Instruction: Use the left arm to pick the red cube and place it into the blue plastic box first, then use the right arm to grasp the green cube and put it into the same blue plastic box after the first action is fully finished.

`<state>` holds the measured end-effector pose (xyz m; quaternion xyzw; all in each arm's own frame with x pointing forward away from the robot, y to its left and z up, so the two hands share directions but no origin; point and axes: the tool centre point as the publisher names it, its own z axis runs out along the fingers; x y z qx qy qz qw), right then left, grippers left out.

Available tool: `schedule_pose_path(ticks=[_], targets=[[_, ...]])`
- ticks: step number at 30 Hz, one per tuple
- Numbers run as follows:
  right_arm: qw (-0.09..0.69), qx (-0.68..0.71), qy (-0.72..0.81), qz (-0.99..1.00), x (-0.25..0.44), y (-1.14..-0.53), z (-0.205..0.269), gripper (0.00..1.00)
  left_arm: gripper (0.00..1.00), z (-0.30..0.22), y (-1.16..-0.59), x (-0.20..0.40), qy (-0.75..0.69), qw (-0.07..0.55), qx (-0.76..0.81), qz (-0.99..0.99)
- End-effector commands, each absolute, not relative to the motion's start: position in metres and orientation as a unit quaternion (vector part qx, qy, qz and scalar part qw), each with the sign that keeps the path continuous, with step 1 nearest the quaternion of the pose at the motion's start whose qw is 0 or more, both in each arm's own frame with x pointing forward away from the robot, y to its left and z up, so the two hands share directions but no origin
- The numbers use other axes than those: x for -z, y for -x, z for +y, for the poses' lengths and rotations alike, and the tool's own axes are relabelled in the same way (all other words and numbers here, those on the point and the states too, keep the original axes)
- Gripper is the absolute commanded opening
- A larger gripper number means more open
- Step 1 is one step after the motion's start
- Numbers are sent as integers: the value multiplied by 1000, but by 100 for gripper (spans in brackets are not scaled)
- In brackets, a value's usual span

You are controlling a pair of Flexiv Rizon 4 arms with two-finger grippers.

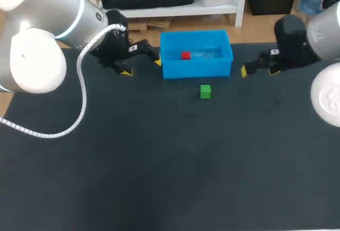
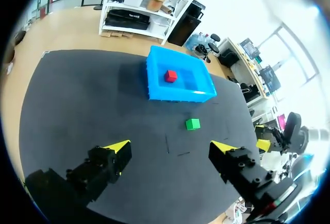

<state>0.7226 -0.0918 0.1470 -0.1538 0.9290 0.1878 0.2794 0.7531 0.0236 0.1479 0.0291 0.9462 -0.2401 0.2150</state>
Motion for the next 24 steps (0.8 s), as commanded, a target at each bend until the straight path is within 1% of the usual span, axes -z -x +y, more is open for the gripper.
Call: schedule_pose_path(ticks=[1,9,15,24], targets=[[278,-86,125,949,-148,-727,-80,100,100,24,-753,-148,-29,215,240,946],[243,-29,117,963,-146,-734,-71,100,100,24,-753,-148,-29,215,240,946],[202,-7,103,974,-145,-741,-68,100,100,24,-753,-148,-29,215,240,946],[163,0,81,983,-145,-750,-65,100,100,24,-753,-148,-29,215,240,946]])
